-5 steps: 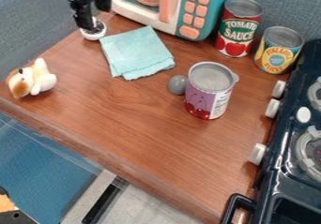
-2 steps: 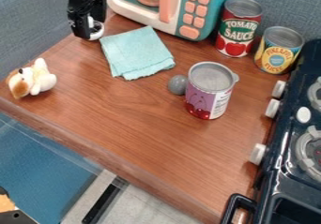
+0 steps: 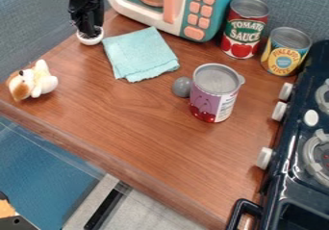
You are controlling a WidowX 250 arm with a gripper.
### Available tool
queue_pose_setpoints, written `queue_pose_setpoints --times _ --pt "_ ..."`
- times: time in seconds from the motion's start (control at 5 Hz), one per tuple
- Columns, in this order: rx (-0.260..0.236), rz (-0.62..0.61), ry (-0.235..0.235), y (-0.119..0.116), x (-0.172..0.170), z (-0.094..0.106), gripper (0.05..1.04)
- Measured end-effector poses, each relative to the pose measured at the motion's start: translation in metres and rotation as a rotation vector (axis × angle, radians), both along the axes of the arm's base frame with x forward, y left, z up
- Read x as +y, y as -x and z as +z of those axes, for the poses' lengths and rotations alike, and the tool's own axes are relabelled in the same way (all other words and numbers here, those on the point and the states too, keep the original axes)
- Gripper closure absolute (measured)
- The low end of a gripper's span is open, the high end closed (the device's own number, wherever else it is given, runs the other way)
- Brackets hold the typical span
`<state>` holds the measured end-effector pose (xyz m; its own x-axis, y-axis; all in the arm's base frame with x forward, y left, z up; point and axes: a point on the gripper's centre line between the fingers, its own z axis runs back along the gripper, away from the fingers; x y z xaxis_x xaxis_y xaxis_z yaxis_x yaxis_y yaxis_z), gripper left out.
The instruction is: Moved the black white object to the middle bottom of the table
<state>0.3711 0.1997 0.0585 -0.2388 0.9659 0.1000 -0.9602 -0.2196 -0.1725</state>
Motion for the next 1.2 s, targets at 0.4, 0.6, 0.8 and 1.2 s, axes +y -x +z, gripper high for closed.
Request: queue_pose_setpoints --times 0.4,0.6,0.8,1.2 --pt "0.003 0.013 -0.003 0.002 0.003 -0.001 0.877" --pt "0.012 0.013 -0.011 0.006 0.003 -0.001 0.877" --pt "-0.003 0.015 -0.019 0.016 -0.010 0.028 0.877" --pt "-0.114 -0.091 -0.018 0.041 -0.093 0.090 0.878"
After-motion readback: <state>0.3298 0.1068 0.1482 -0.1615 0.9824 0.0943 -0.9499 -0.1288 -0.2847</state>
